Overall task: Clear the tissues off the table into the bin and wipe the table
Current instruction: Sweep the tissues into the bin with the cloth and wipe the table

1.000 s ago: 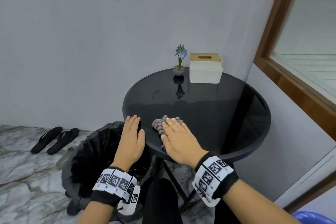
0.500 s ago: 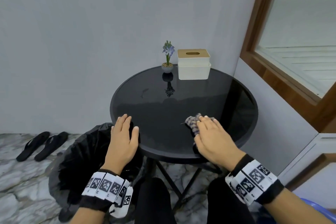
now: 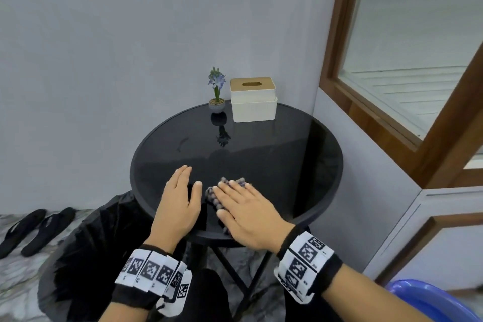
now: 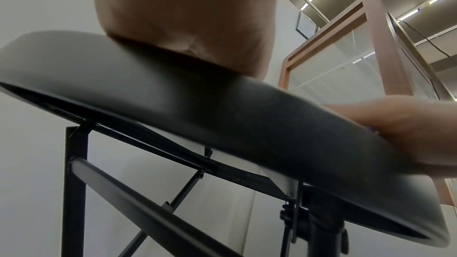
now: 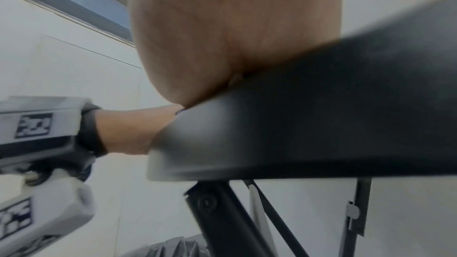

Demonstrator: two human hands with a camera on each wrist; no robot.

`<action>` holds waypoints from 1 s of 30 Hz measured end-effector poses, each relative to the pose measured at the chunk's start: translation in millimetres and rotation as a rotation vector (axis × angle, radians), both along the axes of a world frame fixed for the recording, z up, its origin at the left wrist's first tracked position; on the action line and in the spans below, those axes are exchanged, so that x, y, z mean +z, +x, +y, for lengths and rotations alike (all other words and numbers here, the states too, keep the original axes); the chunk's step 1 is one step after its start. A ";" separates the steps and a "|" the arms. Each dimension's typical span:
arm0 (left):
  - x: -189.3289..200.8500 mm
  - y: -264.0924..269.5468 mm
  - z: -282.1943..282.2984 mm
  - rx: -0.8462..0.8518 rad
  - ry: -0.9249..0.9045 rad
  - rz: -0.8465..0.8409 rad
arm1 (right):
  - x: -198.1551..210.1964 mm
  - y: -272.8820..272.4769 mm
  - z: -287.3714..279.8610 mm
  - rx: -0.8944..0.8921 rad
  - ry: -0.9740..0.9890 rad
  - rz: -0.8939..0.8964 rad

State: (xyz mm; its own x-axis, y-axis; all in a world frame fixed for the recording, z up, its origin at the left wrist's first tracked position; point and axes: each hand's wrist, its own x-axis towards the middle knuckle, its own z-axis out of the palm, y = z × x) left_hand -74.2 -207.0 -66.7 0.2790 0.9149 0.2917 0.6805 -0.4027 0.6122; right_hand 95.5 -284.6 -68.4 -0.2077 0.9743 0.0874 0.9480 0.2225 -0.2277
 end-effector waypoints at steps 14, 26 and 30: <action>-8.9 5.1 -3.6 -0.009 0.104 0.171 | -0.3 86.9 2.0 -0.207 0.036 -0.009; -7.7 3.3 -5.7 0.014 0.078 0.178 | -4.2 75.1 0.7 -0.055 0.009 -0.009; -7.7 4.0 -7.2 0.005 0.087 0.189 | -4.2 94.7 -5.0 -0.088 0.013 -0.002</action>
